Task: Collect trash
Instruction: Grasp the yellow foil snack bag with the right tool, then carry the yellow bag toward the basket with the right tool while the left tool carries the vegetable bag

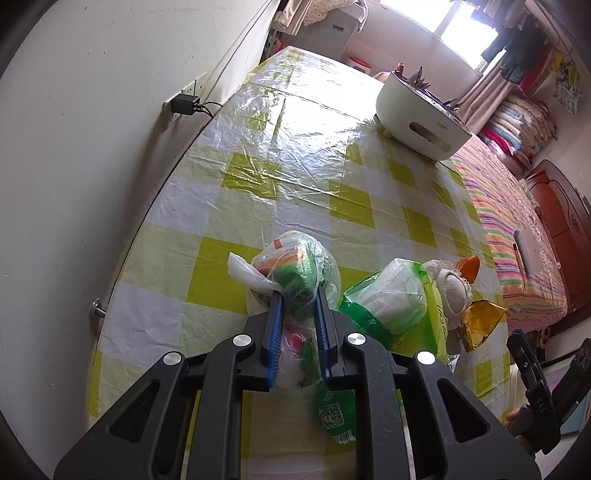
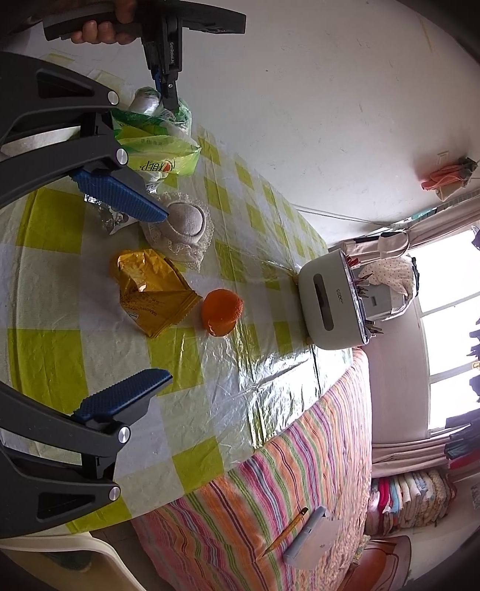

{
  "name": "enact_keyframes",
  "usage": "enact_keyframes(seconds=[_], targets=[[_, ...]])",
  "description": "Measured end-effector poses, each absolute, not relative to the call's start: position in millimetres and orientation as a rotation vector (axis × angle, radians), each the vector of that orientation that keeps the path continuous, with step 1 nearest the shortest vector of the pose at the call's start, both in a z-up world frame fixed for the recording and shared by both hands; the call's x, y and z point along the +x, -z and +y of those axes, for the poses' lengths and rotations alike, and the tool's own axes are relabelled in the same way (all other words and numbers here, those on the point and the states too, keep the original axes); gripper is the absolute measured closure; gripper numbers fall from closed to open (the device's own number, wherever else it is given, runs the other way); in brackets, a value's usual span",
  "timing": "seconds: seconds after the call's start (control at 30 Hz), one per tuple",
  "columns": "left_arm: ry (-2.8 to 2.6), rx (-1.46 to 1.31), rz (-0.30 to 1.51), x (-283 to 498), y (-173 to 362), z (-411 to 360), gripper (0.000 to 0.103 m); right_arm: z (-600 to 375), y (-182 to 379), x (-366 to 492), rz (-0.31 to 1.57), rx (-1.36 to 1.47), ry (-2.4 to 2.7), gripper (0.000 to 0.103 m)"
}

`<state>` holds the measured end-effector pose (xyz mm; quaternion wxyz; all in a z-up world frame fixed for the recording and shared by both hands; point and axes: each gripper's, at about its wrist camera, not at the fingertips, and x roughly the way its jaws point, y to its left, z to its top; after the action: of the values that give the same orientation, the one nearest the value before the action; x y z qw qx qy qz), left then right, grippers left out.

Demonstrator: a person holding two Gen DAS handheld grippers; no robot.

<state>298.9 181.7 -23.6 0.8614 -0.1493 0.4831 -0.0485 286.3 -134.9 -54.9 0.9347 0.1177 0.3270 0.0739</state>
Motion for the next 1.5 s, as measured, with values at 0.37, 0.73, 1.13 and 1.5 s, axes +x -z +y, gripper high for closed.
enact_keyframes(seconds=[0.37, 0.73, 1.13, 1.5], targets=[[0.130, -0.321, 0.906, 279.4, -7.2, 177.4, 0.087, -121.8, 66.7, 306.6, 0.739, 0.133, -0.130, 0.037], [0.219, -0.339, 0.828, 260.0, -36.6, 152.6, 0.087, -125.3, 85.2, 319.1, 0.831, 0.163, -0.205, 0.084], [0.327, -0.307, 0.745, 238.2, -65.6, 112.5, 0.087, -153.2, 76.9, 280.1, 0.750, 0.299, -0.185, 0.085], [0.368, -0.262, 0.710, 225.5, -74.9, 79.1, 0.087, -160.6, 52.3, 238.8, 0.637, 0.293, -0.187, 0.085]])
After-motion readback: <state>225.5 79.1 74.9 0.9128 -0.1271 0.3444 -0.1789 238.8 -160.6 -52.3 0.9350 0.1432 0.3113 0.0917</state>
